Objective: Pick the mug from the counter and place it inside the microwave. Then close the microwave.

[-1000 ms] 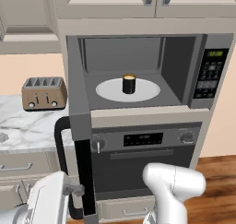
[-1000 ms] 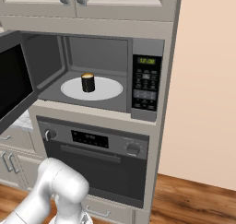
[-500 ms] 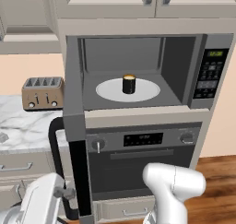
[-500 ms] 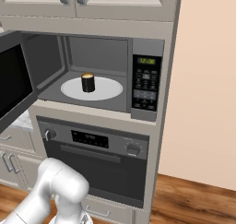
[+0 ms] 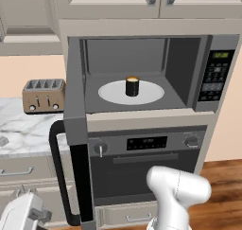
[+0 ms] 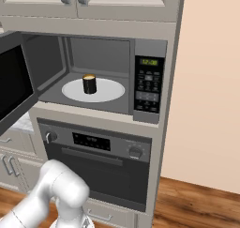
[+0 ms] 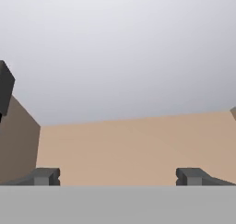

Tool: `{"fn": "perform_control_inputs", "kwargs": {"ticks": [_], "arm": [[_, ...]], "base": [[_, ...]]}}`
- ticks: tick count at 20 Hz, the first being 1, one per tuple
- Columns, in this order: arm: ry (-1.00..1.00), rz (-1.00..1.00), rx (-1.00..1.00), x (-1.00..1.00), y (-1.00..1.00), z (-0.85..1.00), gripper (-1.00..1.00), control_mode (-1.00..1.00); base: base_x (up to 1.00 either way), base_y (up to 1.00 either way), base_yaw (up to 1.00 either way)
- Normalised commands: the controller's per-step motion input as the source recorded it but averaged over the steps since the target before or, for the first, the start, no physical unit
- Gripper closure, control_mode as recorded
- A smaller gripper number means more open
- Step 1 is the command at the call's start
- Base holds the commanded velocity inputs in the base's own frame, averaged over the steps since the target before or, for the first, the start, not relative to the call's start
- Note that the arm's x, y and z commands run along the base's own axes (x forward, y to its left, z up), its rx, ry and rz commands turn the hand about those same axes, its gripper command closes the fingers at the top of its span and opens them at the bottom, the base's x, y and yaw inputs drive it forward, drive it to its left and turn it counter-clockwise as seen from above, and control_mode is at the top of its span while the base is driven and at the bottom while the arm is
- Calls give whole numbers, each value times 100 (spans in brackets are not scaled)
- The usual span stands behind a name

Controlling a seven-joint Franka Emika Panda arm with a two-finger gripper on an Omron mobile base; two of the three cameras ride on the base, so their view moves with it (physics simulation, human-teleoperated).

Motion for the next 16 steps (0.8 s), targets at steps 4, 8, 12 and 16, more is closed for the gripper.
{"fn": "perform_control_inputs", "kwargs": {"ticks": [4, 8, 12, 16], "arm": [[0, 0, 0, 7, 25, -38, -100, -100], [0, 0, 0, 17, 18, -48, -100, -100], [10, 0, 0, 27, 21, -29, -100, -100], [25, 0, 0, 36, 16, -8, -100, -100]], "base": [[0, 0, 0], [0, 0, 0], [0, 0, 0], [0, 0, 0]]}}
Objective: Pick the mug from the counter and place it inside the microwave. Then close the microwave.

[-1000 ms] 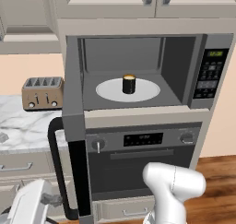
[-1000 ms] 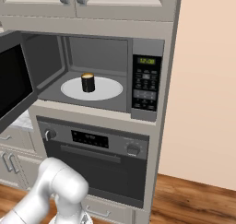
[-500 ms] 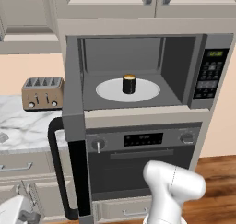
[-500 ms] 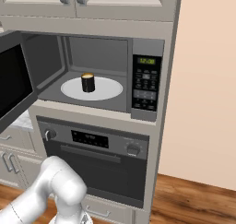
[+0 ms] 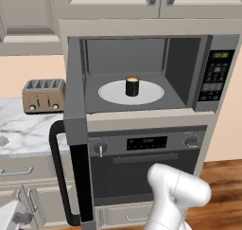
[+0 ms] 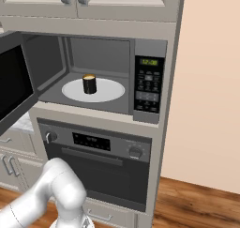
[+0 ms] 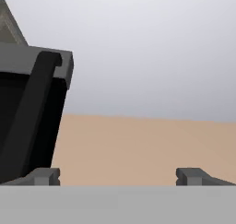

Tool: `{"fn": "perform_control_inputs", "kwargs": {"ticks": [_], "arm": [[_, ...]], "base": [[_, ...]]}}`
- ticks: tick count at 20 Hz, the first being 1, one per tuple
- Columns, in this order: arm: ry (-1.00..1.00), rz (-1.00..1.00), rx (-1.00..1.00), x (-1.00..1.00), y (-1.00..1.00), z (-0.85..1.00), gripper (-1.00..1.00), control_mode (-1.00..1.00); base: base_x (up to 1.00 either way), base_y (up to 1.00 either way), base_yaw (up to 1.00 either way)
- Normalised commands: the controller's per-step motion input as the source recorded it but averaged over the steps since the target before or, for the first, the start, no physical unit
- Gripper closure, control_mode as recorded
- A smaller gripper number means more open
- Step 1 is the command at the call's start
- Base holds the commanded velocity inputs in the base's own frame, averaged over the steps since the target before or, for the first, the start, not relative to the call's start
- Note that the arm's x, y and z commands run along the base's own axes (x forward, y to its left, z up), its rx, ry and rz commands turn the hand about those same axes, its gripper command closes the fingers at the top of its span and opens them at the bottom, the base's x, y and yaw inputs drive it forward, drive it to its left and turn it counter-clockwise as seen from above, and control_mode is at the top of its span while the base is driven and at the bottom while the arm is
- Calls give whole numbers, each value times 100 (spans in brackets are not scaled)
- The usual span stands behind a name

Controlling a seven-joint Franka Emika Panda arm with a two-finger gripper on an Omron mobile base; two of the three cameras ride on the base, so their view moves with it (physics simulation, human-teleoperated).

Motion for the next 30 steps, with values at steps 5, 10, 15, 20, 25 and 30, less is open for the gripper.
{"fn": "perform_control_inputs", "kwargs": {"ticks": [5, 10, 15, 20, 25, 30], "arm": [[29, 2, 0, 29, 8, -6, -100, -100], [22, 7, 0, 27, 1, -22, -100, -100], [24, 7, 0, 36, 0, -17, -100, -100], [30, 7, 0, 46, 0, -1, -100, -100], [18, 3, 0, 59, 0, -9, -100, -100], [4, 0, 0, 61, 0, -13, -100, -100]], "base": [[0, 0, 0], [0, 0, 0], [0, 0, 0], [0, 0, 0], [0, 0, 0], [0, 0, 0]]}}
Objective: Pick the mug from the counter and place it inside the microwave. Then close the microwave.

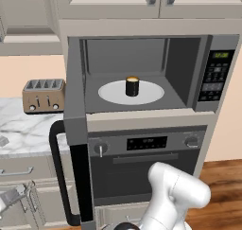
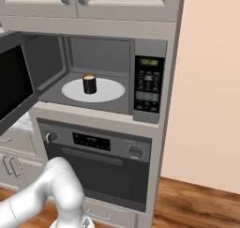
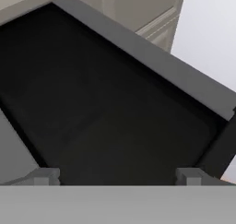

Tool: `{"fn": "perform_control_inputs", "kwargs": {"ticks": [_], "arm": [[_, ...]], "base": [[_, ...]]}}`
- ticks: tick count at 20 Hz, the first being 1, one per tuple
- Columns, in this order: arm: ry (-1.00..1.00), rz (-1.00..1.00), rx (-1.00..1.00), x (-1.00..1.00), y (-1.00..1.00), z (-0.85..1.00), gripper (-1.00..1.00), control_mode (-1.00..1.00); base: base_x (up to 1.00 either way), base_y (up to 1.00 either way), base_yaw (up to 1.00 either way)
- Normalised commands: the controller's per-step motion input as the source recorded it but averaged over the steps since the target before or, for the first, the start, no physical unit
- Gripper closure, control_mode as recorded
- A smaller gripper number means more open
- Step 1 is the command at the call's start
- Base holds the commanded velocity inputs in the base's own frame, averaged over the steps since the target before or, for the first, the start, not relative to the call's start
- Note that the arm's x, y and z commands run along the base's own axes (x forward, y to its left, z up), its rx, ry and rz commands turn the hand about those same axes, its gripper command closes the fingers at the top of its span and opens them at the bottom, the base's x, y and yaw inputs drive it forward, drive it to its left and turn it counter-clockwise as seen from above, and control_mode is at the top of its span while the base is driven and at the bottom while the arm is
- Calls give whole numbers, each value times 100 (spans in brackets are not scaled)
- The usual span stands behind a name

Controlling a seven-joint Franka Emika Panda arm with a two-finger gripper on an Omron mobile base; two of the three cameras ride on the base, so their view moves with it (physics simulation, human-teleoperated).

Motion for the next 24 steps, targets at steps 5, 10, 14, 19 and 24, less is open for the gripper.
{"fn": "perform_control_inputs", "kwargs": {"ticks": [5, 10, 14, 19, 24], "arm": [[-6, 0, 0, 27, -13, -4, -100, -100], [-15, 0, 4, 0, -30, 5, -100, -100], [-3, 0, 10, -22, -37, 43, -100, -100], [0, 3, 12, -53, -36, 49, -100, -100], [0, 8, 15, -60, -48, 40, -100, -100]], "base": [[0, 0, 0], [0, 0, 0], [0, 0, 0], [0, 0, 0], [0, 0, 0]]}}
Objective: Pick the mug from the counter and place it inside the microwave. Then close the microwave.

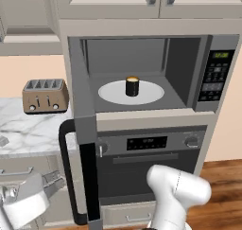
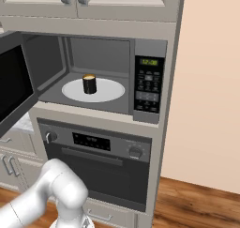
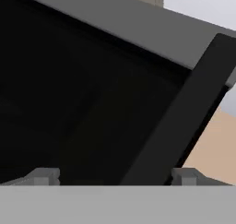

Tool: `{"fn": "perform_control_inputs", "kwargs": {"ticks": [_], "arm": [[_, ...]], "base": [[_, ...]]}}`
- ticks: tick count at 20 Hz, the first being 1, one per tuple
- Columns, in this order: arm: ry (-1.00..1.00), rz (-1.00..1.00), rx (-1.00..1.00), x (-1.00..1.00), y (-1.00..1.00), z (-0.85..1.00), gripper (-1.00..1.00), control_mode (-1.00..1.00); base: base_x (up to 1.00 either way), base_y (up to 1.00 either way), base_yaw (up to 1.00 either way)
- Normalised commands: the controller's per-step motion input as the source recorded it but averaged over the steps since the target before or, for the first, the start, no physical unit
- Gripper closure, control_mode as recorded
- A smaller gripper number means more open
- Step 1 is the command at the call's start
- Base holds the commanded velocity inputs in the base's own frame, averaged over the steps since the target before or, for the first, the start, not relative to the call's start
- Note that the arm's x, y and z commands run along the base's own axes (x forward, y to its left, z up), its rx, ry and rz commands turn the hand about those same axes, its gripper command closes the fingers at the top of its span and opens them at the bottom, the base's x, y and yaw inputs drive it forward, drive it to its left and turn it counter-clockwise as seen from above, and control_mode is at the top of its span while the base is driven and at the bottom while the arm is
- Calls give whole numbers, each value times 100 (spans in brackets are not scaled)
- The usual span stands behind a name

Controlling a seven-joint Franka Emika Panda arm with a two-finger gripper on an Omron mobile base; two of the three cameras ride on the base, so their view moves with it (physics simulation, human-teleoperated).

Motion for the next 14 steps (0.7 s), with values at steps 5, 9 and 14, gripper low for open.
{"fn": "perform_control_inputs", "kwargs": {"ticks": [5, 9, 14], "arm": [[3, 9, 12, -28, -63, 33, -100, -100], [3, 9, 11, -1, -81, 28, -100, -100], [6, 8, 10, 0, -89, 25, -100, -100]], "base": [[0, 0, 0], [0, 0, 0], [0, 0, 0]]}}
